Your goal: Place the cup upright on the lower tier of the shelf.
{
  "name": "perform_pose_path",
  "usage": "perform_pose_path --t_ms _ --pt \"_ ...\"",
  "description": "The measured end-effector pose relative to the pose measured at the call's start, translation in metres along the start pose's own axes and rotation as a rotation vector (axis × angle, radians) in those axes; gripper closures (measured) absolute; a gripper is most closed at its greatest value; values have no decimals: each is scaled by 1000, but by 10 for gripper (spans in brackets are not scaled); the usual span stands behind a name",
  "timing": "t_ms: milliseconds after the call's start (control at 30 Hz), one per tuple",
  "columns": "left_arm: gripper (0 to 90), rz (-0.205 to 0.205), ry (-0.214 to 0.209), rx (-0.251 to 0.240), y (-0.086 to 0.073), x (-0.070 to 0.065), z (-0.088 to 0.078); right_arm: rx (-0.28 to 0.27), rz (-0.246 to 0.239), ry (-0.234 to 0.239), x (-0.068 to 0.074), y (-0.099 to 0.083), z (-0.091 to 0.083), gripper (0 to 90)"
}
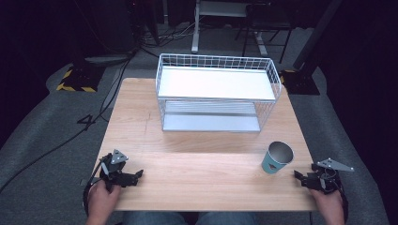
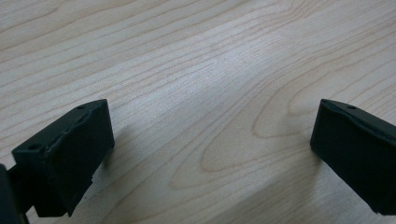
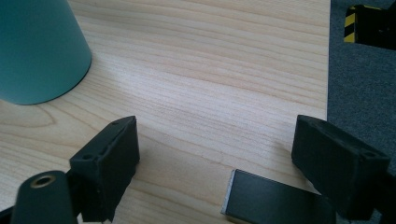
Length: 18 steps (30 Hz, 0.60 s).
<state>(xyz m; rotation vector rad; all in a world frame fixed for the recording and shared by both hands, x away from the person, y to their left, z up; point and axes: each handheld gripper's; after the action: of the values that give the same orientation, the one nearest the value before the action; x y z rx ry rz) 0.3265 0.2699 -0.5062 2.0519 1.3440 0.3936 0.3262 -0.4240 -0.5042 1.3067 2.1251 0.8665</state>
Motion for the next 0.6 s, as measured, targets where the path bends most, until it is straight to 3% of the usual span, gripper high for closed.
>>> perform_pose_path --t_ms 600 --pt "0 1 5 -1 0 0 0 -10 -8 -3 5 -2 -4 164"
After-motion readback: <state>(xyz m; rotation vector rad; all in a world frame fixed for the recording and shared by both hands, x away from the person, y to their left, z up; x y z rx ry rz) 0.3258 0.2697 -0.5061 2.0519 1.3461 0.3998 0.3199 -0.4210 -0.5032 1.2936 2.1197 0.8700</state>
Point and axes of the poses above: each handheld gripper's, and its own axes: z roughly forward along the jaws, y roughly out of its top, x roughly to its left, and after that the axes turned 6 degrees about -z, right-handed
